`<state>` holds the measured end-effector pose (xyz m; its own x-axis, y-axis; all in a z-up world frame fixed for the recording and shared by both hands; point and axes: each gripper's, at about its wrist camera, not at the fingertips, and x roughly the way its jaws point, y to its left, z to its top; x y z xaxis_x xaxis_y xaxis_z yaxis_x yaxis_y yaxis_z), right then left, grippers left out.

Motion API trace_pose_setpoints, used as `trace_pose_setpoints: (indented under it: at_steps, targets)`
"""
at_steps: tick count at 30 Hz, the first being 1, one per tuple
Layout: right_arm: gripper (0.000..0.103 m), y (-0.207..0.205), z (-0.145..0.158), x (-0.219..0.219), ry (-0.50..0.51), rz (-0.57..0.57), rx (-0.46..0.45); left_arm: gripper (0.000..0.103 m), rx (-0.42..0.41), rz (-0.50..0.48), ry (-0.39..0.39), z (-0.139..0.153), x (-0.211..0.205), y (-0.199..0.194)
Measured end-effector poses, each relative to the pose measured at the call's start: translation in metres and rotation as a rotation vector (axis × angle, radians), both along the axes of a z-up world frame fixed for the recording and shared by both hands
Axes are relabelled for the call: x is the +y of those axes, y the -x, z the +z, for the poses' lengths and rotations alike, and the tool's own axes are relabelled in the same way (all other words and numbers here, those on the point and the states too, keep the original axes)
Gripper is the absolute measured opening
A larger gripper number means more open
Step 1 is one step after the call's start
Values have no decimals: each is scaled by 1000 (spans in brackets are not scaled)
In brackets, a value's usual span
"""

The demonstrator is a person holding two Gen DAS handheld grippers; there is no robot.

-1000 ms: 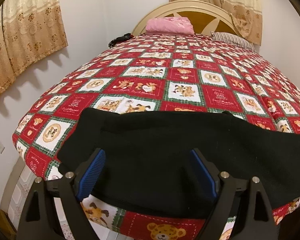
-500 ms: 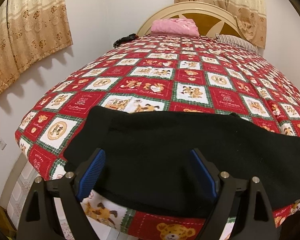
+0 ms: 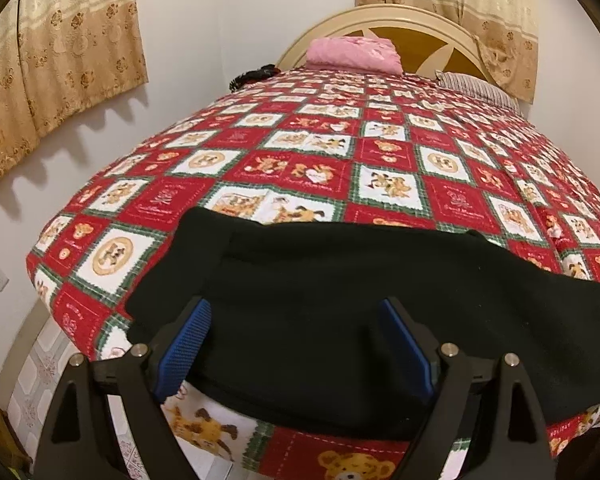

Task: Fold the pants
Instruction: 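Smooth the folded pants with the right gripper while the left gripper holds the fold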

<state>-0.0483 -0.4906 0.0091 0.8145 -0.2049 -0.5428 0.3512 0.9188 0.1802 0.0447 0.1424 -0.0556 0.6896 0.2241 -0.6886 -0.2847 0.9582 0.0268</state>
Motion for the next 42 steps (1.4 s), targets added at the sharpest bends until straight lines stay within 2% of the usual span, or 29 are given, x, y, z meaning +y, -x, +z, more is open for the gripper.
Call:
trace_pose_setpoints:
  at_steps: [5, 9, 12, 14, 18, 19, 21, 22, 23, 24, 26, 28, 30, 31, 32, 34, 36, 38, 40, 42]
  targets:
    - [14, -13, 37, 90, 2, 233, -77, 89, -7, 9, 30, 0, 7, 0]
    - [14, -39, 34, 169, -21, 436, -76, 89, -5, 3, 37, -3, 9, 1]
    - [14, -63, 11, 231, 2, 569, -29, 89, -7, 2, 42, -4, 12, 3]
    - [14, -76, -16, 271, 33, 638, 36, 89, -7, 9, 46, -5, 18, 4]
    - [15, -88, -67, 322, 147, 705, 154, 89, -4, 28, 52, -8, 28, 6]
    - [18, -86, -75, 325, 166, 712, 162, 89, -1, 32, 53, -9, 30, 6]
    - [42, -79, -82, 329, 177, 738, 124, 89, 5, 39, 58, -12, 32, 5]
    - [63, -77, -83, 330, 165, 763, 115, 89, 11, 42, 66, -15, 33, 3]
    - [77, -75, -81, 333, 146, 796, 111, 89, 15, 39, 73, -16, 33, 2]
    - [78, -71, -77, 337, 132, 831, 109, 89, 17, 36, 75, -17, 32, 3]
    - [78, -63, -68, 345, 108, 906, 77, 89, 20, 19, 64, -17, 27, 2]
    - [77, -54, -52, 340, 14, 987, -9, 89, 19, 4, 43, -16, 23, 2]
    - [52, -56, -35, 323, -32, 941, -80, 89, 16, -7, 11, -15, 19, 2]
    - [27, -61, -31, 316, -35, 904, -85, 89, 15, -13, -2, -14, 16, 2]
    - [18, -70, -28, 305, -38, 847, -85, 89, 14, -19, -4, -14, 14, 2]
    - [17, -99, -33, 286, -18, 675, -39, 89, 15, -31, 3, -14, 11, 0]
    - [17, -123, -46, 280, -34, 631, 3, 89, 15, -42, 4, -13, 8, -1]
    - [18, -147, -70, 288, -54, 617, 65, 89, 13, -60, -9, -10, 2, -1]
    - [21, -158, -92, 304, -117, 677, 109, 89, 10, -75, -29, -7, -5, 0]
    - [27, -155, -90, 317, -33, 690, 92, 90, 9, -94, -43, -5, -10, 0]
